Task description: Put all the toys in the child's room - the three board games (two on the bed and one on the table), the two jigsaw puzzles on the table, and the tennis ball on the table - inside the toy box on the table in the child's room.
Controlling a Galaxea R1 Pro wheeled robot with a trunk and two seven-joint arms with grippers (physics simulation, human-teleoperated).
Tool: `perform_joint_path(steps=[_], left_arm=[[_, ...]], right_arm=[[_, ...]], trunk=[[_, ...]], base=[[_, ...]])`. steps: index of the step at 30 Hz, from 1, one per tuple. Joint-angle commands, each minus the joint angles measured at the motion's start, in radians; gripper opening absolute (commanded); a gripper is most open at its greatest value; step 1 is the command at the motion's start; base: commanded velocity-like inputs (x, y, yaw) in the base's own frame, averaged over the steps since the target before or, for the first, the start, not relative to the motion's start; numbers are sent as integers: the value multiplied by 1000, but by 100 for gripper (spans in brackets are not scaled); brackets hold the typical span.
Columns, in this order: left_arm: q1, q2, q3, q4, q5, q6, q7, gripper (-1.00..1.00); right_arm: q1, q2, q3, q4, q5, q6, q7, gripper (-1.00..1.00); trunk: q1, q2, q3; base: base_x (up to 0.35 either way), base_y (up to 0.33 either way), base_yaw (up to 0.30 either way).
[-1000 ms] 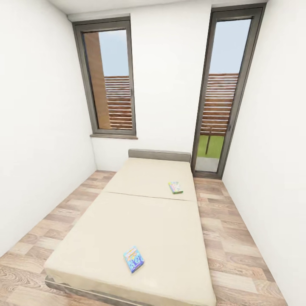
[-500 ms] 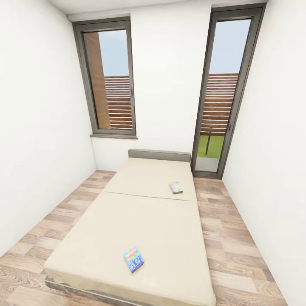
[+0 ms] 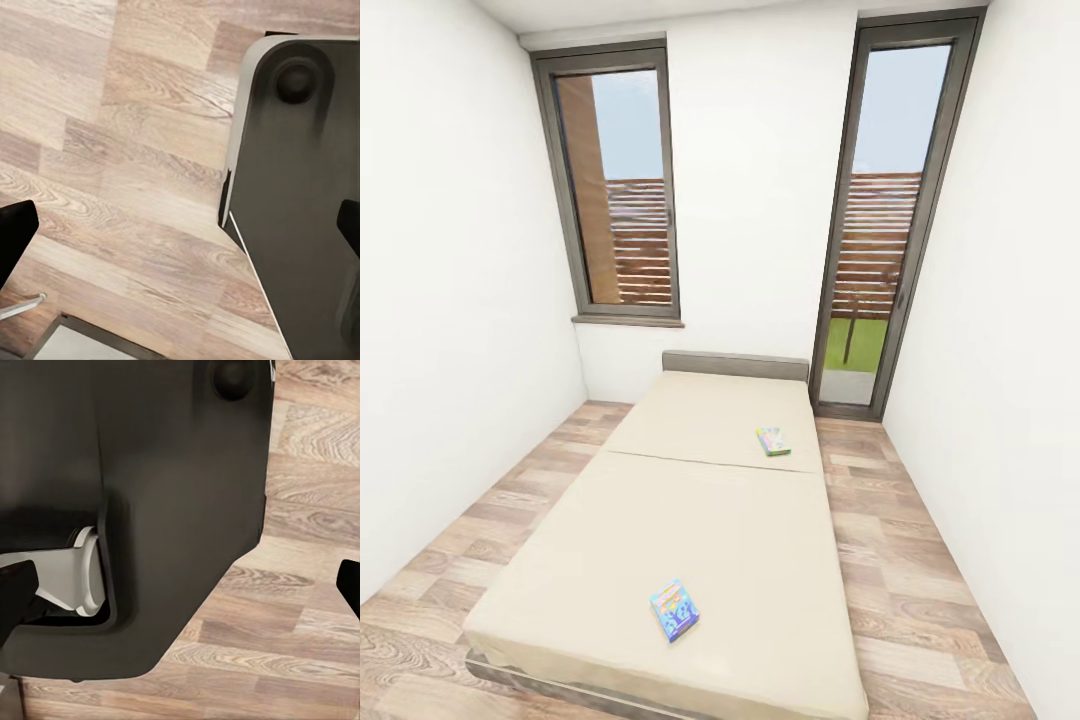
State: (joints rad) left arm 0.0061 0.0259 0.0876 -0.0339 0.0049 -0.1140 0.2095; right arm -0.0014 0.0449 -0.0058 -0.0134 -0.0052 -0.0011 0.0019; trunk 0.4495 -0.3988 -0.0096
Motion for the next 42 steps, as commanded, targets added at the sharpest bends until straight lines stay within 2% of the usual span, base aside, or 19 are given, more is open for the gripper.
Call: perform_joint_path(steps=[1, 17, 42], left_arm=[[0, 0, 8, -1, 1, -3, 0, 100], [0, -6, 5, -1, -3, -3, -2, 100], [0, 0, 4, -2, -3, -4, -12, 100]], right_arm=[[0, 0, -1, 0, -1, 0, 0, 100], [0, -7, -3, 0, -4, 3, 6, 100], [0, -10, -2, 0, -3, 3, 8, 100]], trunk=[[0, -1, -1], [0, -1, -1], [0, -1, -1]], base=[[0, 0, -48], [0, 0, -221], [0, 0, -264]])
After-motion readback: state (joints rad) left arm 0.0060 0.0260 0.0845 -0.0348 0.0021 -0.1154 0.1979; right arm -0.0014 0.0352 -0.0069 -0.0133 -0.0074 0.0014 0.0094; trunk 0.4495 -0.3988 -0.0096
